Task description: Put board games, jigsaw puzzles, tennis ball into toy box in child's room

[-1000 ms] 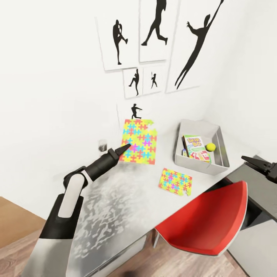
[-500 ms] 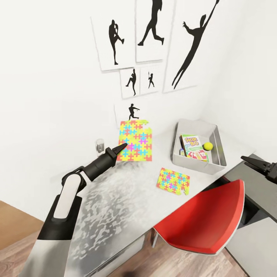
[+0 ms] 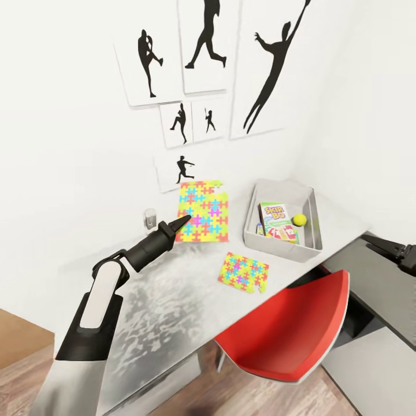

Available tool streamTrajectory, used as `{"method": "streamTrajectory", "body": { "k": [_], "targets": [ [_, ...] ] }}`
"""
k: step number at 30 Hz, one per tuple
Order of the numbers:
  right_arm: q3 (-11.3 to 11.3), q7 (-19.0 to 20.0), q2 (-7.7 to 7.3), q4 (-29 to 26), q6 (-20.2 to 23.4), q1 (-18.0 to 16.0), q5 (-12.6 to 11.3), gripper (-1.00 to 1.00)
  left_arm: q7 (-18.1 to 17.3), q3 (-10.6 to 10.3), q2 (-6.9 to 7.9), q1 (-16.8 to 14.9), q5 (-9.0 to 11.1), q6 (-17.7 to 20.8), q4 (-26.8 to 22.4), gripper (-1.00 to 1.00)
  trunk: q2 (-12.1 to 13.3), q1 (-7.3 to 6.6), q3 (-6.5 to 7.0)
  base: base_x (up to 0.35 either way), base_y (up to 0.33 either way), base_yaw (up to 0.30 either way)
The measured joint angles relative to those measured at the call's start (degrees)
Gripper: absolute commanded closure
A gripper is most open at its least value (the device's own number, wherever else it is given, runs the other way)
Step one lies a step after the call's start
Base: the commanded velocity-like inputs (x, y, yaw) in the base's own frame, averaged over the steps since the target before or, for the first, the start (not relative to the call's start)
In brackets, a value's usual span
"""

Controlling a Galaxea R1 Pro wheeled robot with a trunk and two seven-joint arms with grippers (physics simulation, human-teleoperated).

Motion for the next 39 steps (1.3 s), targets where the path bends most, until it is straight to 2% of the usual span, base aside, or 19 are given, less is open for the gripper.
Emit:
{"method": "streamTrajectory", "body": {
  "k": [9, 20, 30, 34, 39],
  "targets": [
    [0.48, 0.00, 0.08, 0.01, 0.00, -0.02, 0.00, -1.00, 0.06, 0.06, -0.05, -0.30, 0.06, 0.01, -0.13, 1.00, 0.00, 0.00, 0.00, 0.000, -0.252, 0.130],
    [0.65, -0.15, 0.32, 0.03, -0.01, -0.10, 0.36, -1.00, 0.16, -0.02, -0.40, -0.43, 0.02, 0.02, -0.21, 1.00, -0.01, 0.00, 0.00, 0.003, -0.039, 0.253],
    [0.59, -0.17, 0.33, 0.01, 0.00, -0.08, 0.44, -1.00, 0.32, -0.08, -0.53, -0.69, -0.18, -0.07, -0.16, 1.00, -0.01, -0.02, 0.00, 0.159, -0.143, 0.064],
    [0.51, -0.17, 0.34, 0.01, 0.00, -0.08, 0.45, -1.00, 2.01, -0.23, -0.68, -1.40, -0.29, -0.07, 0.31, 1.00, 0.00, -0.02, 0.00, 0.236, -0.204, 0.010],
    [0.48, -0.17, 0.26, 0.01, -0.01, -0.08, 0.45, -1.00, 3.65, -1.77, -0.71, -2.23, -0.38, -0.19, 0.80, 1.00, 0.00, -0.01, 0.00, 0.155, -0.133, 0.003]
  ]
}}
